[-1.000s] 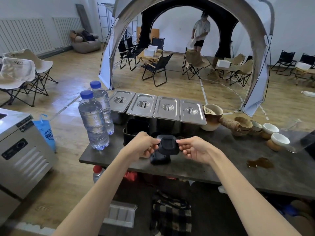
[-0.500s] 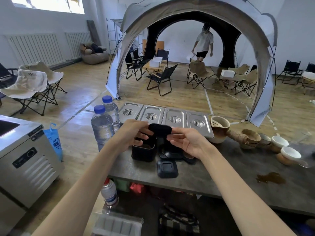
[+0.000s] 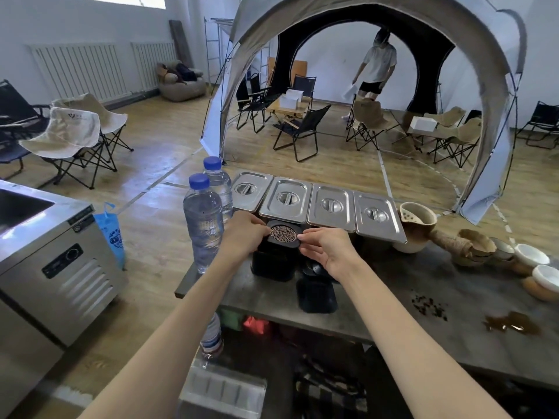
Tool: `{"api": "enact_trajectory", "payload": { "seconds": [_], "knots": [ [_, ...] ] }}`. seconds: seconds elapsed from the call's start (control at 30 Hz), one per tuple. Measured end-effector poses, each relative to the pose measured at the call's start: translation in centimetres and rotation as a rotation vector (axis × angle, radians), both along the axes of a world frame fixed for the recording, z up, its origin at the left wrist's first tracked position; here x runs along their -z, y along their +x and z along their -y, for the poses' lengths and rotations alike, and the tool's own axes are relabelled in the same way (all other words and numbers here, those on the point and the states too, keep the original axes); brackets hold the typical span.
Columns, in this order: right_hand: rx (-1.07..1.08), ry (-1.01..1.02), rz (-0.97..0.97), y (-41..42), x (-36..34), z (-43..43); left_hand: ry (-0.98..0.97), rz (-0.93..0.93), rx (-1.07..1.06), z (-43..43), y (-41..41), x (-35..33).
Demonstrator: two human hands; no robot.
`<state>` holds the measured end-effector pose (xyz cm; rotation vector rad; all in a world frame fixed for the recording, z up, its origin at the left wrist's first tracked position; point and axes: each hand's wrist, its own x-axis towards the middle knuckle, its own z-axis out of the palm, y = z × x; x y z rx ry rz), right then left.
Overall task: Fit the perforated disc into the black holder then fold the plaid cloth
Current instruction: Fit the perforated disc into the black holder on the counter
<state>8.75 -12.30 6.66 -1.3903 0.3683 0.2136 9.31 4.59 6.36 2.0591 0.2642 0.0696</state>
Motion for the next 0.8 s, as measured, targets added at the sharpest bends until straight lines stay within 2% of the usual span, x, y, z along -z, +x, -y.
{"api": "enact_trajectory", "payload": {
  "seconds": [0.1,0.27,0.8],
  "knots": [
    [0.033,-0.061,-0.006,0.3,1.3,-0.4,0.124,0.003,-0.036,0.3,0.5,1.2],
    [0.020,-0.145,-0.053,1.0,2.8,-1.0,0.167,-0.029,-0.081,0.5,0.9,2.3],
    [-0.094,-0.249,-0.152,3.0,4.5,-0.4,0.146,-0.260,0.044,-0.2,2.0,3.2]
  ]
}}
